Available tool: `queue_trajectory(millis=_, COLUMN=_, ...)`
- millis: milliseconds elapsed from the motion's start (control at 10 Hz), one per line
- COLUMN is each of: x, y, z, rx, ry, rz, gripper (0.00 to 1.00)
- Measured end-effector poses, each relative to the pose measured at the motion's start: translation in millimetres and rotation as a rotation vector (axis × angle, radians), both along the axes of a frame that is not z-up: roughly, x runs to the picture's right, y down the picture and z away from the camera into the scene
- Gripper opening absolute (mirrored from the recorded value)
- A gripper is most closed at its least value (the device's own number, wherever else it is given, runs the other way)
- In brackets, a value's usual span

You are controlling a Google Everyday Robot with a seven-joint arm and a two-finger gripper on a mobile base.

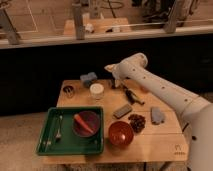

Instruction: Place sponge in purple bowl

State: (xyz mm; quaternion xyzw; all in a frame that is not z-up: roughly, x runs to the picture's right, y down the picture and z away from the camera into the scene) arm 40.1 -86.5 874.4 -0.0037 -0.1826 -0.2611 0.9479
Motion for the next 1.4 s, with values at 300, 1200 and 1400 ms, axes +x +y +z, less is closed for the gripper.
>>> queue_trajectory(millis=300, x=-16.5, y=-11.9, z=11.7, rx=-0.009, ry=-0.007, rz=-0.003, gripper=0.80)
queue_trajectory(millis=1200, x=-61.1, y=-14.9, z=47.7, rx=0.055, ry=-0.125, rz=-0.097, gripper=0.80)
queue_trajectory(millis=1400, x=-77.0, y=-13.5, z=62.2, rx=0.056, ry=-0.161, rz=-0.148, gripper=0.80)
